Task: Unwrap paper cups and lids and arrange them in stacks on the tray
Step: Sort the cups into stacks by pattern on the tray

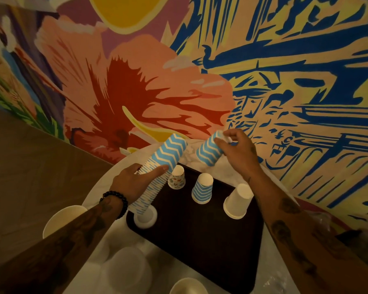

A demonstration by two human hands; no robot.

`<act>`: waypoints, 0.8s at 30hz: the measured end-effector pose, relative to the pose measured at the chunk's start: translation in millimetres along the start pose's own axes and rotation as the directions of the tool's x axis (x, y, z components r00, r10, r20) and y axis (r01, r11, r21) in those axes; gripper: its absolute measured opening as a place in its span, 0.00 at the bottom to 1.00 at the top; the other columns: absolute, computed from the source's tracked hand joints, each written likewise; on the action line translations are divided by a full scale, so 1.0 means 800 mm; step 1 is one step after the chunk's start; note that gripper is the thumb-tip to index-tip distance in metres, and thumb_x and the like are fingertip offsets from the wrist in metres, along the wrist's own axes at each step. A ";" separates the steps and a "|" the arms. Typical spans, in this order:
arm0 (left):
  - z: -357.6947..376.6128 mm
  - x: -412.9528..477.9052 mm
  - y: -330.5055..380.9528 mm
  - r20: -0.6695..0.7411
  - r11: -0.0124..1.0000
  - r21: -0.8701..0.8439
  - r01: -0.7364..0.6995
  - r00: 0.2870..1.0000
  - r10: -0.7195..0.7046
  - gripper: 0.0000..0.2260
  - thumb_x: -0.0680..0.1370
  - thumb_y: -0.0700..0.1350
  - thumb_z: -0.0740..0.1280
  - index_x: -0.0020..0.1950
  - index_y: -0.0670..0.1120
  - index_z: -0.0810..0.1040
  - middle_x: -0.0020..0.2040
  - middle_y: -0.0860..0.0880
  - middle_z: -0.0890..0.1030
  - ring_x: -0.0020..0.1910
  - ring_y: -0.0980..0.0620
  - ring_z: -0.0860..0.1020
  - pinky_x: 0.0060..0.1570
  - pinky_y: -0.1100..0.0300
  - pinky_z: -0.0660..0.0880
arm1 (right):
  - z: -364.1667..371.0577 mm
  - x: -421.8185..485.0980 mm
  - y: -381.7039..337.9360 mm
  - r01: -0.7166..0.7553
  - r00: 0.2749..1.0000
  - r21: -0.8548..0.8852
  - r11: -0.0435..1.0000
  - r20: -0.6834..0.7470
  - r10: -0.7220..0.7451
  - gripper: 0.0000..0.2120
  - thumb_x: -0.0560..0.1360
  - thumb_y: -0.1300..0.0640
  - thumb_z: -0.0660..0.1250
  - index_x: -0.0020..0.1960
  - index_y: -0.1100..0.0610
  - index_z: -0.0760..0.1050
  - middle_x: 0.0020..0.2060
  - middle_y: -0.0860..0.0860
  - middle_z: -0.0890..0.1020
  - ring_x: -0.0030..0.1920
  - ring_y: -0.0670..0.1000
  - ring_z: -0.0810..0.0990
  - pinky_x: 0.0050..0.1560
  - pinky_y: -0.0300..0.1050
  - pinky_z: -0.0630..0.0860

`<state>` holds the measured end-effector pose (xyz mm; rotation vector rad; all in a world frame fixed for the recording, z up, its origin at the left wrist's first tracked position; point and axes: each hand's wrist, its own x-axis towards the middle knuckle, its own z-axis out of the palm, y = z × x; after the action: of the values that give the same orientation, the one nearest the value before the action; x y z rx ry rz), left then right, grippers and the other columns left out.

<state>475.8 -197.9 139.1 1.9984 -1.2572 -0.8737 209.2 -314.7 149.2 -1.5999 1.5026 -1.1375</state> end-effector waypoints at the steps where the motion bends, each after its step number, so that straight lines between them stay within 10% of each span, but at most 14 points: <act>1: -0.001 0.000 0.000 0.001 1.000 -0.015 0.005 1.000 -0.005 0.37 0.56 0.81 0.64 0.46 0.51 0.80 0.43 0.51 0.84 0.43 0.50 0.82 0.50 0.50 0.79 | 0.002 -0.004 0.008 0.015 0.999 -0.073 0.997 0.036 -0.013 0.15 0.74 0.46 0.74 0.57 0.49 0.74 0.54 0.45 0.78 0.55 0.50 0.78 0.51 0.47 0.75; 17: 0.003 0.002 0.000 -0.008 0.999 -0.026 0.029 1.000 -0.029 0.33 0.60 0.79 0.67 0.47 0.51 0.79 0.45 0.51 0.83 0.44 0.50 0.81 0.51 0.50 0.78 | 0.053 -0.040 0.088 0.144 0.919 -0.537 0.831 0.385 0.090 0.20 0.76 0.55 0.73 0.64 0.59 0.71 0.63 0.57 0.73 0.61 0.60 0.75 0.59 0.50 0.71; 24: 0.009 -0.001 0.003 0.008 1.000 -0.005 0.008 1.000 -0.008 0.39 0.52 0.82 0.61 0.47 0.53 0.79 0.44 0.53 0.83 0.43 0.52 0.81 0.44 0.55 0.77 | 0.041 -0.030 0.028 -0.074 0.972 -0.156 0.985 0.210 0.106 0.07 0.77 0.51 0.68 0.55 0.49 0.78 0.58 0.48 0.79 0.53 0.52 0.81 0.52 0.48 0.76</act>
<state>468.8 -199.2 137.3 1.9994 -1.2515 -0.8885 230.9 -297.0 111.9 -1.6758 1.5247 -0.7887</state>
